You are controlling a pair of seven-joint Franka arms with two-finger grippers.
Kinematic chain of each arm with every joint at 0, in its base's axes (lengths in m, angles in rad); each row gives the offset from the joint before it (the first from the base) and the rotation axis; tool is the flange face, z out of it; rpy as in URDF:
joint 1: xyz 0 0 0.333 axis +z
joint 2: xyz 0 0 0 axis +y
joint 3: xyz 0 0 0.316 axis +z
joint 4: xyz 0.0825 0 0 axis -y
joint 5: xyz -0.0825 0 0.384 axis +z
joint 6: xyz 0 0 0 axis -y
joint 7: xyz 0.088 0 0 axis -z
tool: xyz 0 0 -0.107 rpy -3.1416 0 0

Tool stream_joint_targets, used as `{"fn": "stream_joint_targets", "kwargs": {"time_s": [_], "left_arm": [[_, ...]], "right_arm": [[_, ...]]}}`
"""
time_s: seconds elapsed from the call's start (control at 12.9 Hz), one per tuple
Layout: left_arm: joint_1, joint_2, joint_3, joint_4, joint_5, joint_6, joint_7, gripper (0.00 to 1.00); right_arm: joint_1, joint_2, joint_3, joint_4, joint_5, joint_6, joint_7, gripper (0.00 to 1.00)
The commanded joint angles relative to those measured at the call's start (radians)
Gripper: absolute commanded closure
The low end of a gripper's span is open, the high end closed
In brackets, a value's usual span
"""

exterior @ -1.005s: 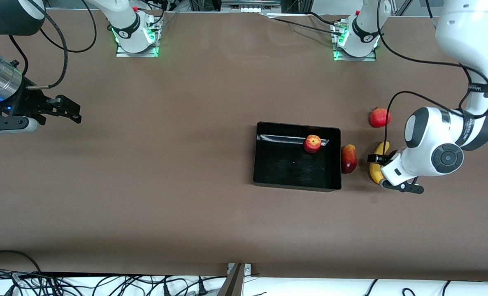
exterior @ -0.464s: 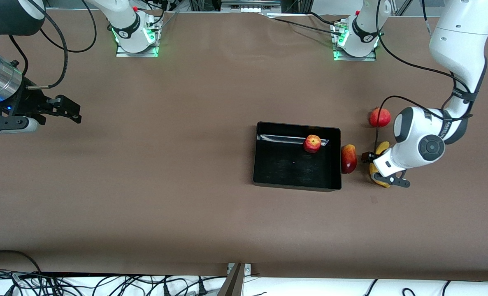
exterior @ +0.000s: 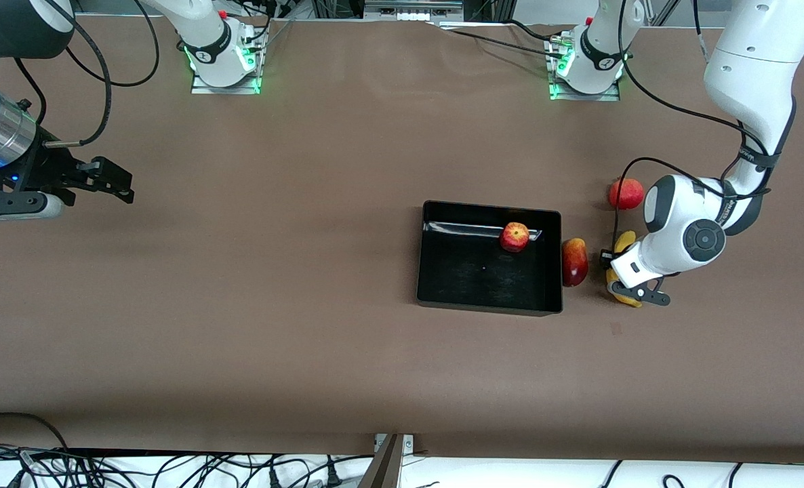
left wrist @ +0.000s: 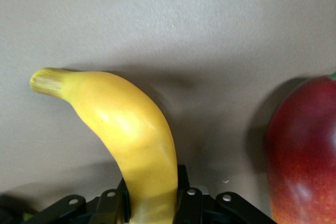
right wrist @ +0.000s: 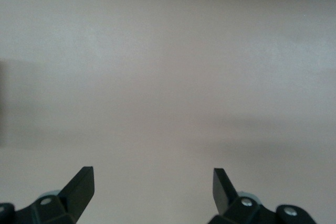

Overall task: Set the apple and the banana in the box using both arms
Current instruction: 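Lift the banana and carry it into the black box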

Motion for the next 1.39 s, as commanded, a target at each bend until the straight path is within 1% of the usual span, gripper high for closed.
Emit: {"fn": "stream_joint_targets", "kwargs": {"time_s": [0.0,0.23,0.39,0.46,0.54,0.62,0.7,0.85,0.93,1.0,1.08,1.16,1.31], "left_arm": [[0.009,-0.020,-0.016,0.109,0.018,-0.181,-0.005,1.00],[-0.003,-0.024,-0.028,0.265,0.006,-0.411,-0.003,1.00],[-0.035,-0.026,-0.040,0.379,-0.051,-0.549,-0.012,1.00],[-0.057,-0.026,-0.042,0.434,-0.057,-0.623,-0.037,1.00],[-0.083,-0.027,-0.045,0.471,-0.065,-0.672,-0.064,1.00],[-0.114,-0.027,-0.063,0.499,-0.117,-0.688,-0.113,1.00],[-0.153,-0.027,-0.071,0.520,-0.144,-0.688,-0.209,1.00],[-0.259,-0.020,-0.071,0.522,-0.149,-0.679,-0.409,1.00],[-0.317,-0.006,-0.070,0.521,-0.166,-0.642,-0.499,1.00],[-0.366,0.017,-0.070,0.521,-0.157,-0.567,-0.564,1.00],[-0.397,0.035,-0.070,0.508,-0.160,-0.497,-0.601,1.00],[-0.423,0.064,-0.070,0.507,-0.157,-0.455,-0.632,1.00],[-0.439,0.118,-0.068,0.495,-0.149,-0.387,-0.631,1.00]], "right_arm": [[-0.003,0.010,-0.001,0.024,-0.003,-0.006,0.003,0.00],[-0.003,0.010,-0.003,0.024,-0.001,-0.006,0.003,0.00],[-0.003,0.010,-0.001,0.022,-0.003,-0.006,0.003,0.00],[-0.003,0.010,-0.001,0.024,-0.003,-0.006,0.003,0.00],[-0.003,0.010,-0.001,0.024,-0.001,-0.006,0.003,0.00],[-0.003,0.010,-0.003,0.024,-0.001,-0.006,0.003,0.00],[-0.003,0.010,-0.003,0.024,-0.001,-0.006,0.003,0.00],[-0.003,0.010,-0.001,0.022,-0.001,-0.006,0.001,0.00],[-0.003,0.010,-0.003,0.024,-0.001,-0.006,0.001,0.00],[-0.003,0.010,-0.001,0.024,-0.001,-0.006,0.001,0.00],[-0.003,0.010,-0.001,0.024,-0.001,-0.006,0.001,0.00],[-0.003,0.010,-0.001,0.024,-0.001,-0.006,0.001,0.00],[-0.003,0.010,-0.001,0.024,-0.003,-0.006,-0.001,0.00]]}}
